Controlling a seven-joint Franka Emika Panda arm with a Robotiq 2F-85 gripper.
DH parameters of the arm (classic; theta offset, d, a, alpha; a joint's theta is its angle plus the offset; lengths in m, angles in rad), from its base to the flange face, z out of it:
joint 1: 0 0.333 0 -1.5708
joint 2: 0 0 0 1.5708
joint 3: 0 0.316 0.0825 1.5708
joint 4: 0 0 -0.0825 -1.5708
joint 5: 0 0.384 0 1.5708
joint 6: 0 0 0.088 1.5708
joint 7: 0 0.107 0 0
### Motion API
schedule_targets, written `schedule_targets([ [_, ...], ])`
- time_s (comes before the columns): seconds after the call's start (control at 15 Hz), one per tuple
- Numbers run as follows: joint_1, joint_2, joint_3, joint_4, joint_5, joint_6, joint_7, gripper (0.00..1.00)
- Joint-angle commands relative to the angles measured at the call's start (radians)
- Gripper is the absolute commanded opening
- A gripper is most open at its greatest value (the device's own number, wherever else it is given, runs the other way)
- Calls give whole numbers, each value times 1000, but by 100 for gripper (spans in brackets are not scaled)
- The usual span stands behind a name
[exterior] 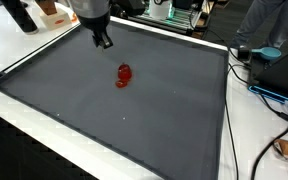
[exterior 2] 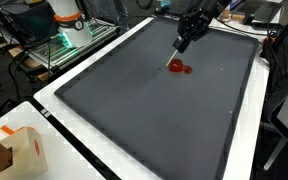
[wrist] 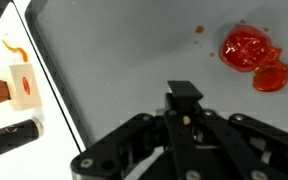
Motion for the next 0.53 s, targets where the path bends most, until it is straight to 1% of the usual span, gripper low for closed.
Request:
schedule_targets([
  [0.0,35,40,-17,25,-68,-78,83,3],
  [0.27,51,71,-13,41,-109,-141,137,3],
  [0.47,54,87,-7,46,-119,-159,166,3],
])
